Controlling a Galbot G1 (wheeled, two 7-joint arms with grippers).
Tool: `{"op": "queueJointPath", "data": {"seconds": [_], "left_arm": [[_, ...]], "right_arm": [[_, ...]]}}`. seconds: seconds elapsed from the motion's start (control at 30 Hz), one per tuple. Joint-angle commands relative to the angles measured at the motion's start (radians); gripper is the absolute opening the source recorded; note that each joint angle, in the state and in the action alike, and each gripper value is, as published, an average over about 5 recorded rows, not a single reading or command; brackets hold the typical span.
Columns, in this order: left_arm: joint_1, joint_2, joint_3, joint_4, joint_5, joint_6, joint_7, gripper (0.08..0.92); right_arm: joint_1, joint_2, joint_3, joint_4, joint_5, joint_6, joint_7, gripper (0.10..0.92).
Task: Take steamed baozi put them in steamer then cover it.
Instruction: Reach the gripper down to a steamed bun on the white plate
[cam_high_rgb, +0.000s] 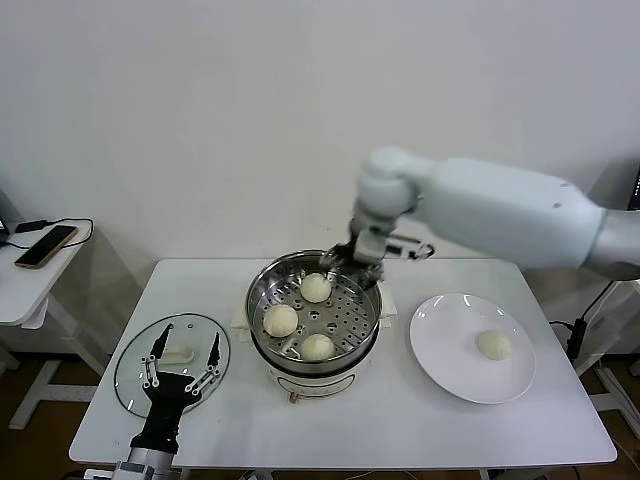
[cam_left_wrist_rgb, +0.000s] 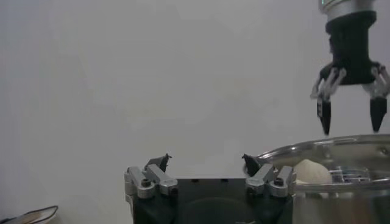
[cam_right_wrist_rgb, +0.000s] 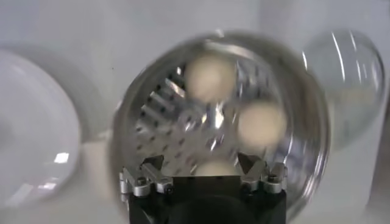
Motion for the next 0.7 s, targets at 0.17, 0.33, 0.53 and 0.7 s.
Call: {"op": "queueJointPath", "data": {"seconds": [0.17,0.33,0.53,0.7], "left_arm": [[0.000,0.000,0.001,-0.001,0.003,0.004,-0.002,0.823],[-0.003,0.000,0.000,0.000,0.002,0.011,-0.005,0.823],[-0.003,-0.002,0.001,-0.003,0.003,0.021,-0.015,0.823],[0.001,-0.003,-0.002,-0.005,0.004,0.021,-0.014,0.823]], "right_arm": [[-0.149,-0.291,0.000,-0.417,0.205,-0.311,-0.044,0.823],[-0.290,-0.352,0.055,-0.425,0.160,-0.311,-0.010,0.823],[-0.427,-0.374,0.127,-0.416,0.121,-0.307,0.034,0.823],[-0.477,-0.344,0.146,-0.445,0.118,-0.299,0.085,0.823]]}}
